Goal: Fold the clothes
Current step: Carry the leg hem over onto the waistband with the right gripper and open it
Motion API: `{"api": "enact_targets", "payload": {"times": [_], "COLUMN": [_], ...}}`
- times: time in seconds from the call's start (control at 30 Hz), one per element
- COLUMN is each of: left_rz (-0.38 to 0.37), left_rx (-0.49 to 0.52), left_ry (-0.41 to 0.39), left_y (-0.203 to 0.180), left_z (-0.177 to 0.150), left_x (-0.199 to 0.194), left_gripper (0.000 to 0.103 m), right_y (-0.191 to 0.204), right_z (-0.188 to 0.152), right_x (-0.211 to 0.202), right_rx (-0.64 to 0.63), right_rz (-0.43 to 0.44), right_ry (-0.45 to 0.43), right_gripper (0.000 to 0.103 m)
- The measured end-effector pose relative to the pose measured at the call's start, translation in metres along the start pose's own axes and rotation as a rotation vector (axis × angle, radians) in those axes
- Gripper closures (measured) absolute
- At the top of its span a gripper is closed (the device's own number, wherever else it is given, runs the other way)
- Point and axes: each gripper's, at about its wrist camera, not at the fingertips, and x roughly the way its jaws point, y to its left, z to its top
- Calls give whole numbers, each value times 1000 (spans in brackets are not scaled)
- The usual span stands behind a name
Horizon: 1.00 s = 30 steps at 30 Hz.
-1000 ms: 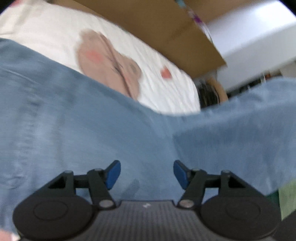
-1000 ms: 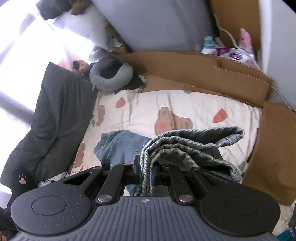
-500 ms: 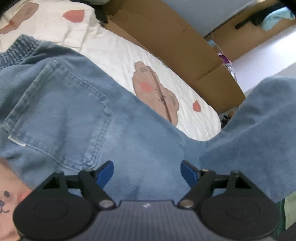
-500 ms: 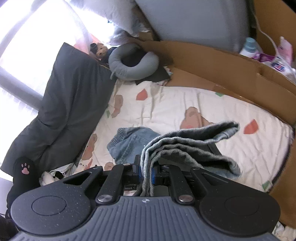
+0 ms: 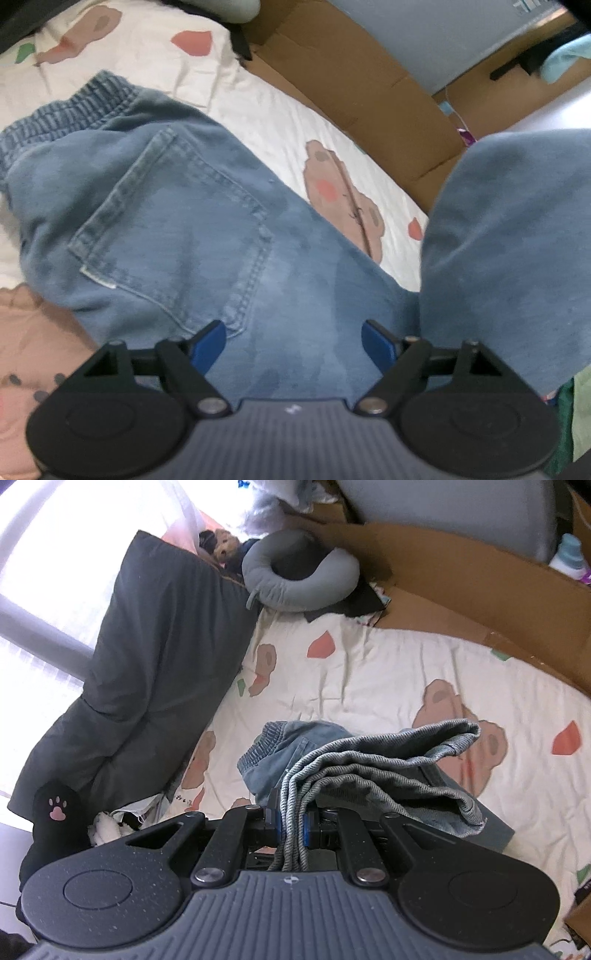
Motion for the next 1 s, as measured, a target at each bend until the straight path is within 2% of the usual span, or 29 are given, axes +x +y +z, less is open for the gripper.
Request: {"api": "enact_targets", "payload": {"times": [0.57, 0.7, 0.87, 1.0], "left_rz": [73, 101, 109, 123], "left_rx": [-70, -90, -109, -138], "left_ry": [-42, -74, -143, -230], "left_y": [29, 36, 43, 45], "left_z": [-3, -2, -4, -11], "left_x": [-27, -36, -48, -65], "left_gripper": [20, 20, 20, 20], "right_y": [21, 22, 17, 11], "right_z": [10, 12, 15, 17], "right_x": [135, 168, 208, 240], "right_rx": [-25, -17, 11, 31], "right_rz": [-32, -47, -21, 7], "right_ry": [67, 87, 101, 117], "right_gripper": [94, 94, 94, 93]}}
